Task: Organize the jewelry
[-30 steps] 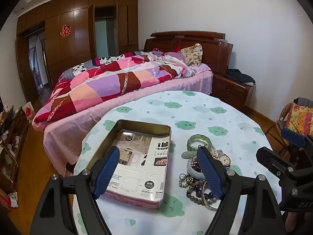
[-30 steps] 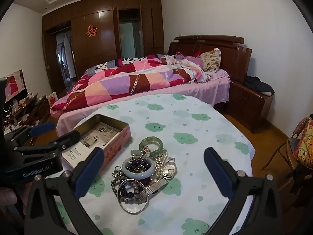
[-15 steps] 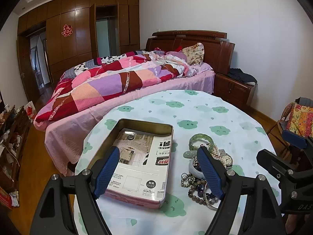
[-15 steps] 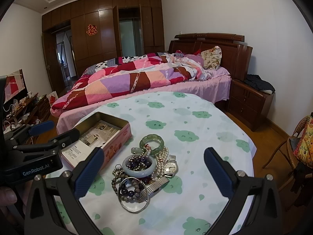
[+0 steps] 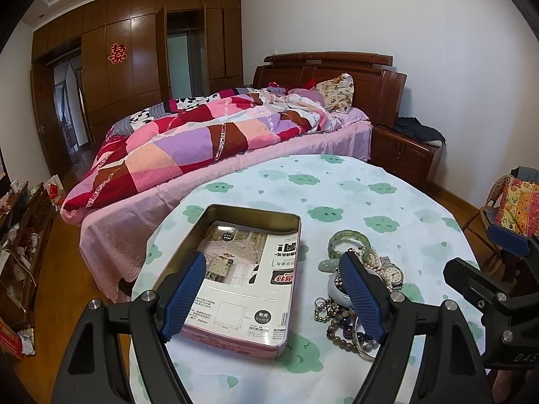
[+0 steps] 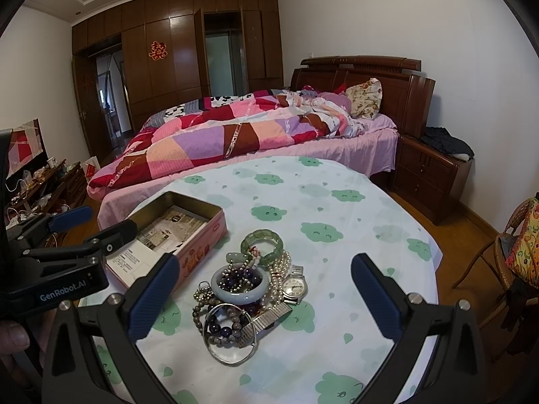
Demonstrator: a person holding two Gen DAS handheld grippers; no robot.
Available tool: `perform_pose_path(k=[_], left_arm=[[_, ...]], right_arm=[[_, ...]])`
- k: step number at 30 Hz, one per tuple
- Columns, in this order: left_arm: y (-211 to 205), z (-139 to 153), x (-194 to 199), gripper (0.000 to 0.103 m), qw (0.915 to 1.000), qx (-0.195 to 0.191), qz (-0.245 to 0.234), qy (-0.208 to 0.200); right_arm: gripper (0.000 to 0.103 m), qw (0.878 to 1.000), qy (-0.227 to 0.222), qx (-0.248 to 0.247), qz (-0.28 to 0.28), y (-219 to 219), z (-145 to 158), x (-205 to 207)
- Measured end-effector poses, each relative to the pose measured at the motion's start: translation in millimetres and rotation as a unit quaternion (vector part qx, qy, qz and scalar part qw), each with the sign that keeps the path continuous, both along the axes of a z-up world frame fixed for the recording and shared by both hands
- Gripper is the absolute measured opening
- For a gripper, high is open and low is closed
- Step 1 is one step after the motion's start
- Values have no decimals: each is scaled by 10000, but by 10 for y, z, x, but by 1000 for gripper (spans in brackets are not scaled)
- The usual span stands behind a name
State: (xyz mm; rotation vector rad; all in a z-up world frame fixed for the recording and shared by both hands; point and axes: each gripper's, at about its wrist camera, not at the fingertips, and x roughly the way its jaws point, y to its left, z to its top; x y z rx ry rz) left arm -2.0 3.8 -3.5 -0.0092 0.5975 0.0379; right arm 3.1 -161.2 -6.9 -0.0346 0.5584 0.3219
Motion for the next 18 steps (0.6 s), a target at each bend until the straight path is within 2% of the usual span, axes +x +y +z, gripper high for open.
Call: perform_pose_path(k=[18], left_arm=[[22, -20, 15, 81, 10000, 24, 39, 12]], right_arm=[[103, 10000, 15, 4, 2, -1, -6, 5]])
